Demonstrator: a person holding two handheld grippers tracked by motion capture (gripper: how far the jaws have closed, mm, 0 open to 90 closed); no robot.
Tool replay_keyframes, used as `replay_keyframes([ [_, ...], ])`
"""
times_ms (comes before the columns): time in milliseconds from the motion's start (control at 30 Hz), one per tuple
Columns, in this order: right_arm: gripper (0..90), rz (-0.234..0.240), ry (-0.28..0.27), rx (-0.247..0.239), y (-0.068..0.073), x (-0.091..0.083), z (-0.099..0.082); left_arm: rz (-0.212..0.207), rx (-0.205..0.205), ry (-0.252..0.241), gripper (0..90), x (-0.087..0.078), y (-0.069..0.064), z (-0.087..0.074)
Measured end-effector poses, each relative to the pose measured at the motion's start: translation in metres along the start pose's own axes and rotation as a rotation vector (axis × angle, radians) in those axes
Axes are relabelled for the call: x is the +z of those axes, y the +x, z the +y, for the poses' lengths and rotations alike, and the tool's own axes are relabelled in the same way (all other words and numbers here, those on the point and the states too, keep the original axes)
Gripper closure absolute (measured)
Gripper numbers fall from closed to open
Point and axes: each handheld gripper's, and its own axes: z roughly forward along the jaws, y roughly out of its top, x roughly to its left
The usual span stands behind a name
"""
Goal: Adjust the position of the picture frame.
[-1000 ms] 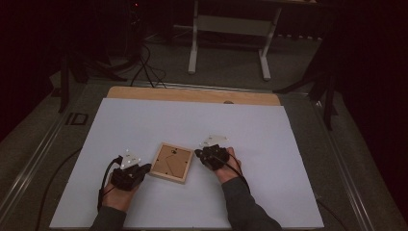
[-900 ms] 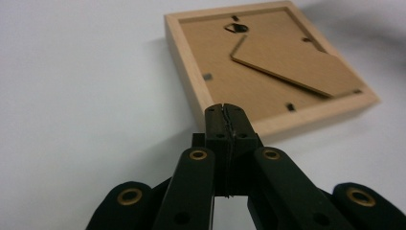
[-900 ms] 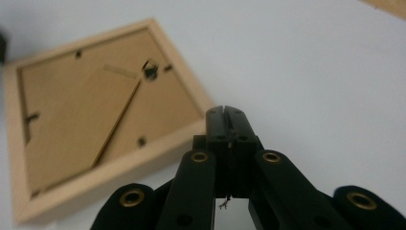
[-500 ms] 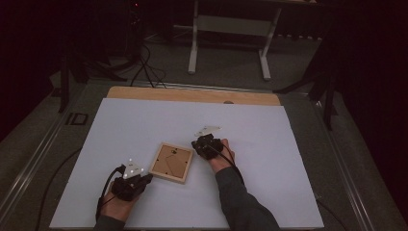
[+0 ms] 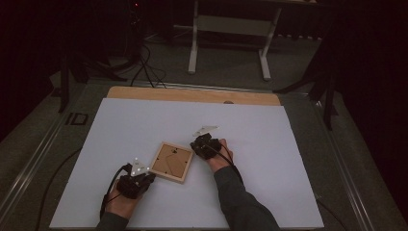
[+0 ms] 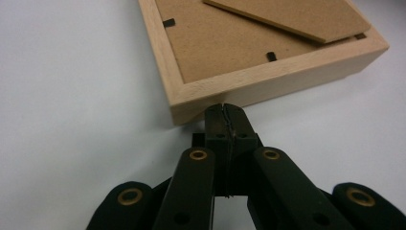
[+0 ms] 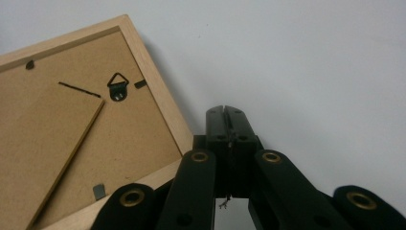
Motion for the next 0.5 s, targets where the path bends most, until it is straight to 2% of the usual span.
replay_keyframes([
  [233, 89.9, -0.005, 0.037, -0.02, -0.001, -0.006, -0.002, 0.015, 0.004, -0.003, 89.8, 0.011, -0.001, 0.008],
  [500, 89.9, -0.007, 0.048, -0.026, 0.001, -0.011, -0.006, 0.022, -0.002, -0.01, 89.8, 0.013, 0.001, 0.009],
])
